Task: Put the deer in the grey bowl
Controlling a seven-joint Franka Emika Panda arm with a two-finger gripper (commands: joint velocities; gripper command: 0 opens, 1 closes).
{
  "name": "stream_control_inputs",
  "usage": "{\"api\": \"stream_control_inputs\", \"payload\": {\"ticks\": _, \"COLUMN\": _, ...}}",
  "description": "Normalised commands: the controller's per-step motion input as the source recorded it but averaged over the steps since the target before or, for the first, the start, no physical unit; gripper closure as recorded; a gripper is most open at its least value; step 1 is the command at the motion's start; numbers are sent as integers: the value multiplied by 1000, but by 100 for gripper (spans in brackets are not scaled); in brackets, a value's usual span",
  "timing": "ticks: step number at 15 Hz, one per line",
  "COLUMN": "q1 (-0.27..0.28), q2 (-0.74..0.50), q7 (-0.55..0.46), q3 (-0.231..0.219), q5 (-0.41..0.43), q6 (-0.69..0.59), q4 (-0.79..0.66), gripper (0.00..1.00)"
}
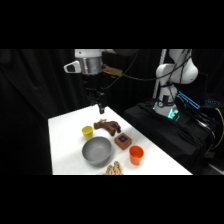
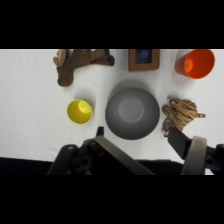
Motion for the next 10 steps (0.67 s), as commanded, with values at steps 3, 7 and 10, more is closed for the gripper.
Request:
{"api": "stream_control_inputs", "payload": {"ticks": 3, "q1": -26, "q2": 4, "q7": 34, "q3": 8, "q5": -36, "q6": 46, "q4": 17, "gripper": 0}}
{"api": "stream_control_inputs", "payload": {"ticks": 7, "q1": -65, "q2": -31, "q7": 140, "q3": -48, "q5": -90, "q6": 101, "q4": -10, "gripper": 0}}
{"api": "stream_control_inputs", "payload": {"ticks": 10, "q1": -119, "q2": -124, "q7": 110, "q3": -84, "q5": -52, "q6": 159, "q4": -131, "gripper": 0}}
